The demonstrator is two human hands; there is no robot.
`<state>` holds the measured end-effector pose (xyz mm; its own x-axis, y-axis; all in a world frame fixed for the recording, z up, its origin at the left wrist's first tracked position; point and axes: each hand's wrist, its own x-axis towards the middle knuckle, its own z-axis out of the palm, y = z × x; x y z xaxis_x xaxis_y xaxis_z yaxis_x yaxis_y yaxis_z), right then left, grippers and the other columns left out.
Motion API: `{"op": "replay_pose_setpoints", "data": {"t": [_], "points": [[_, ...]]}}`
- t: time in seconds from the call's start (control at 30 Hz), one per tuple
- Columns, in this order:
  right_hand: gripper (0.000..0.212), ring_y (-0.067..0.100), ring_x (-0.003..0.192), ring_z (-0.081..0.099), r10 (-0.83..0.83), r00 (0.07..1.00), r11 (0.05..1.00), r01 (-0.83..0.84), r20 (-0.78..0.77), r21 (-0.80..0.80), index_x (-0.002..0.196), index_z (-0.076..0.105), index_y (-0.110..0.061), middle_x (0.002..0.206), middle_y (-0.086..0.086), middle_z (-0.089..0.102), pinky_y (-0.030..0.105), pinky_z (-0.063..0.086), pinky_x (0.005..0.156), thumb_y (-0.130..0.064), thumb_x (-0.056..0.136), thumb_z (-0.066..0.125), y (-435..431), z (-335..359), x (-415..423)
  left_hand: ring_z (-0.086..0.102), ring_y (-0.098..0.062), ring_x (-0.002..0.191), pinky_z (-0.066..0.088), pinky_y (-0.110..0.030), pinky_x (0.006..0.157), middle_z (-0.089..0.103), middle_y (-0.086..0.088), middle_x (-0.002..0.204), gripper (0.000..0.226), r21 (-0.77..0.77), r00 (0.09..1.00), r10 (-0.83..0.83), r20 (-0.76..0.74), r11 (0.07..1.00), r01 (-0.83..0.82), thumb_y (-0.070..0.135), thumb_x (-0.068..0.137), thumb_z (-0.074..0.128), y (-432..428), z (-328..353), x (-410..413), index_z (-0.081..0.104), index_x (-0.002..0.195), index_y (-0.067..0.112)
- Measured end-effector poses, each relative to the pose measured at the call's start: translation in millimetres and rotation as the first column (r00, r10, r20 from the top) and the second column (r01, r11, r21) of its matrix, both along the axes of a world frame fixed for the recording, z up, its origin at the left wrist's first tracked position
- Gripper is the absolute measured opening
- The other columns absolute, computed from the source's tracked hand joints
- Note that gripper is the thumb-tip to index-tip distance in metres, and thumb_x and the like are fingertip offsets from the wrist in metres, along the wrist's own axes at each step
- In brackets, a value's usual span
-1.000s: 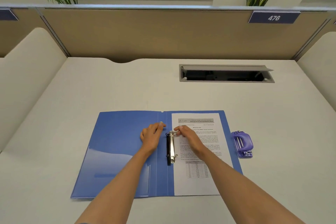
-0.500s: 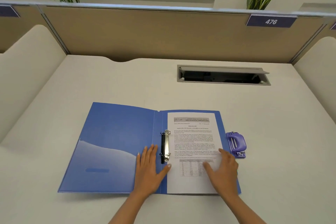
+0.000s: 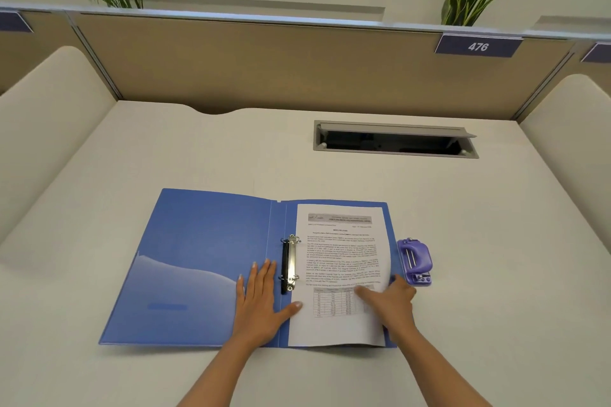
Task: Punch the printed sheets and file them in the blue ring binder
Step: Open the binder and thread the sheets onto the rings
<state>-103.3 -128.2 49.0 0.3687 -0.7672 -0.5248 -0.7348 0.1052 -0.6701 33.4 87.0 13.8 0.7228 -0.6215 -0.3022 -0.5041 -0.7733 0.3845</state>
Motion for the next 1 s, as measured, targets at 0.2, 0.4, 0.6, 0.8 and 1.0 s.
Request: {"op": "replay_pose_setpoints", "data": {"t": [0.2, 0.4, 0.6, 0.8, 1.0], "points": [[0.03, 0.016, 0.092, 0.066, -0.002, 0.975, 0.993, -0.024, 0.222, 0.117, 0.107, 0.064, -0.013, 0.106, 0.0, 0.07, 0.03, 0.051, 0.076, -0.024, 0.081, 0.073, -20, 20, 6, -0.03, -0.011, 0.138, -0.025, -0.039, 0.11, -0.015, 0.006, 0.159, 0.124, -0.002, 1.0, 0.007, 0.002, 1.0, -0.007, 0.097, 0.052, -0.009, -1, -3, 0, -0.026, 0.141, 0.013], [0.029, 0.019, 0.094, 0.061, 0.186, 0.977, 0.967, -0.164, 0.104, -0.194, 0.119, 0.063, -0.016, 0.113, 0.0, 0.067, 0.03, 0.044, 0.079, -0.021, 0.091, 0.06, -37, 39, -2, -0.02, -0.012, 0.145, -0.019, -0.041, 0.115, -0.005, 0.007, 0.161, 0.118, -0.064, 0.999, 0.041, 0.013, 0.997, -0.041, 0.094, 0.058, -0.008, -1, 2, -1, -0.007, 0.152, 0.022], [0.021, 0.015, 0.085, 0.068, 0.108, 0.943, 0.99, -0.075, 0.315, -0.117, 0.109, 0.067, -0.027, 0.099, -0.005, 0.072, 0.03, 0.053, 0.072, -0.021, 0.09, 0.062, -45, 58, -25, -0.015, -0.012, 0.146, -0.023, -0.04, 0.112, 0.011, 0.01, 0.158, 0.093, -0.286, 0.993, 0.101, 0.052, 0.955, -0.082, 0.085, 0.075, 0.013, -27, 29, -6, 0.017, 0.151, 0.03], [0.02, 0.018, 0.08, 0.073, 0.052, 0.846, 0.999, -0.043, 0.531, -0.03, 0.11, 0.064, -0.031, 0.1, -0.007, 0.074, 0.042, 0.061, 0.072, -0.025, 0.091, 0.063, -42, 95, -19, 0.037, -0.006, 0.134, 0.035, -0.039, 0.111, 0.039, 0.012, 0.147, 0.081, -0.597, 0.812, 0.066, -0.579, 0.644, -0.478, 0.06, 0.077, 0.066, -77, 105, 8, 0.032, 0.145, 0.03], [0.02, 0.013, 0.085, 0.07, 0.117, 0.738, 0.993, -0.08, 0.664, -0.086, 0.108, 0.064, -0.03, 0.1, -0.011, 0.072, 0.027, 0.059, 0.066, -0.022, 0.09, 0.06, -37, 129, -10, 0.071, -0.017, 0.093, 0.058, -0.026, 0.076, 0.074, -0.001, 0.101, 0.02, -0.713, 0.758, -0.046, -0.651, 0.381, -0.589, 0.024, 0.09, 0.061, -92, 166, 16, 0.068, 0.106, 0.013]]}}
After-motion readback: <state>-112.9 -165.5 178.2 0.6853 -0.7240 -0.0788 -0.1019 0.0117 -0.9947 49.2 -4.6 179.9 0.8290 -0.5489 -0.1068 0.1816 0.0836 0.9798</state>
